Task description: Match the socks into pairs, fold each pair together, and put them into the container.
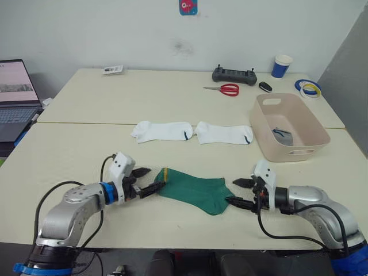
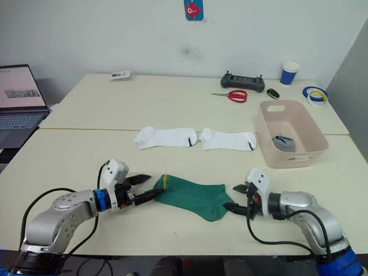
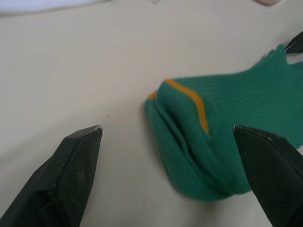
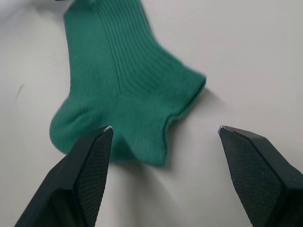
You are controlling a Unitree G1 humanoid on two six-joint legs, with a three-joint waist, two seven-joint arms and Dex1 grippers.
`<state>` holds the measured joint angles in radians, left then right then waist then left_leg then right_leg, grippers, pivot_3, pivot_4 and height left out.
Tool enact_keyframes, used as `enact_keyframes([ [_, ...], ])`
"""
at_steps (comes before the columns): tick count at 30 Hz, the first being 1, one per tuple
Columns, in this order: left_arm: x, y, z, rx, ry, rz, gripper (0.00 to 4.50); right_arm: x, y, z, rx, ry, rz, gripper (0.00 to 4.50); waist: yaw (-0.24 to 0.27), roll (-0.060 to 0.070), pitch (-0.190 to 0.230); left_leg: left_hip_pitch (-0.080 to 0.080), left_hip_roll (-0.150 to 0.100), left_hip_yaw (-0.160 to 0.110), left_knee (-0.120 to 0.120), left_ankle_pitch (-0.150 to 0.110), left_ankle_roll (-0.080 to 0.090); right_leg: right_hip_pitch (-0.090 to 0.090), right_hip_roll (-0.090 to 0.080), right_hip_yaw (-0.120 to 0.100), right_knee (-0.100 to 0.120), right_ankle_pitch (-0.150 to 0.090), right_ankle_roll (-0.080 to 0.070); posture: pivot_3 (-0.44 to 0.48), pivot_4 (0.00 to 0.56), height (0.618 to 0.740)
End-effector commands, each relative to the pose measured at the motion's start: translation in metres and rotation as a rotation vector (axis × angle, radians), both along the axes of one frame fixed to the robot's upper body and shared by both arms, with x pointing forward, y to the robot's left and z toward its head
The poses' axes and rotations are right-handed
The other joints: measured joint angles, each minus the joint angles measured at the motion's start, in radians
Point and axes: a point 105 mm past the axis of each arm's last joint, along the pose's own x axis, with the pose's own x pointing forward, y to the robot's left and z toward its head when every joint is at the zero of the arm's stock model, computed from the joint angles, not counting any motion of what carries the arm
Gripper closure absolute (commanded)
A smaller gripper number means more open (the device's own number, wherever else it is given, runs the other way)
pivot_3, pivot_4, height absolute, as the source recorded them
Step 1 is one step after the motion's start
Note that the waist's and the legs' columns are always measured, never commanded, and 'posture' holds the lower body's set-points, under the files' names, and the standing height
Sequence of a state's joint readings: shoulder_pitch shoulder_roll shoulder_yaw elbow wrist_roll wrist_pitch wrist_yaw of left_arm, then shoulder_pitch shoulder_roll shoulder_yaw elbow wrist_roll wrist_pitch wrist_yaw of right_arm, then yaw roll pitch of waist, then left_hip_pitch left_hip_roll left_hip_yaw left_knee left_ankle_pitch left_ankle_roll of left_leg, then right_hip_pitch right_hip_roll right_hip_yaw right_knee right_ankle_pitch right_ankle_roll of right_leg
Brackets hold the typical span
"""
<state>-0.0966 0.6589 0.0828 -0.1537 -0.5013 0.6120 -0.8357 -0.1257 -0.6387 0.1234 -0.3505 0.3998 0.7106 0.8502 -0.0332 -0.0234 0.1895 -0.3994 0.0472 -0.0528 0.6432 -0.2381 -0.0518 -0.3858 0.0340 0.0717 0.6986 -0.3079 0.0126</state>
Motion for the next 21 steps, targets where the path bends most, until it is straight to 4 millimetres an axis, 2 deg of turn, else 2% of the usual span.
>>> enact_keyframes([
  [1,-0.003,-0.006,-0.002,0.021,0.002,-0.015,0.52,-0.004,0.003,-0.001,-0.012,-0.009,0.029,0.68,0.000,0.000,0.000,0.000,0.000,0.000,0.000,0.000,0.000,0.000,0.000,0.000,0.000,0.000,0.000,0.000,0.150,0.740],
  [2,-0.003,-0.007,-0.002,0.012,0.002,-0.019,0.69,-0.005,0.005,-0.003,-0.012,-0.007,0.041,0.68,0.000,0.000,0.000,0.000,0.000,0.000,0.000,0.000,0.000,0.000,0.000,0.000,0.000,0.000,0.000,0.000,0.150,0.740],
  [5,-0.005,-0.012,0.002,-0.018,-0.003,-0.026,1.71,-0.007,0.009,-0.005,-0.002,-0.001,0.061,1.37,0.000,0.000,0.000,0.000,0.000,0.000,0.000,0.000,0.000,0.000,0.000,0.000,0.000,0.000,0.000,0.000,0.150,0.740],
  [6,-0.006,-0.013,0.003,-0.024,-0.002,-0.032,1.93,-0.007,0.010,-0.005,-0.002,-0.003,0.067,1.56,0.000,0.000,0.000,0.000,0.000,0.000,0.000,0.000,0.000,0.000,0.000,0.000,0.000,0.000,0.000,0.000,0.150,0.740],
  [14,-0.014,-0.015,0.002,-0.032,0.005,-0.028,4.47,-0.003,0.012,-0.002,0.011,-0.006,0.088,4.45,0.000,0.000,0.000,0.000,0.000,0.000,0.000,0.000,0.000,0.000,0.000,0.000,-0.001,0.000,0.000,0.000,0.150,0.740],
  [21,-0.027,-0.032,0.007,-0.083,0.018,-0.057,4.49,0.002,0.003,0.007,0.014,0.004,0.103,4.48,0.000,0.000,0.000,0.000,0.000,0.000,0.000,0.000,0.000,0.000,0.000,0.000,-0.001,0.000,0.000,0.000,0.150,0.740],
])
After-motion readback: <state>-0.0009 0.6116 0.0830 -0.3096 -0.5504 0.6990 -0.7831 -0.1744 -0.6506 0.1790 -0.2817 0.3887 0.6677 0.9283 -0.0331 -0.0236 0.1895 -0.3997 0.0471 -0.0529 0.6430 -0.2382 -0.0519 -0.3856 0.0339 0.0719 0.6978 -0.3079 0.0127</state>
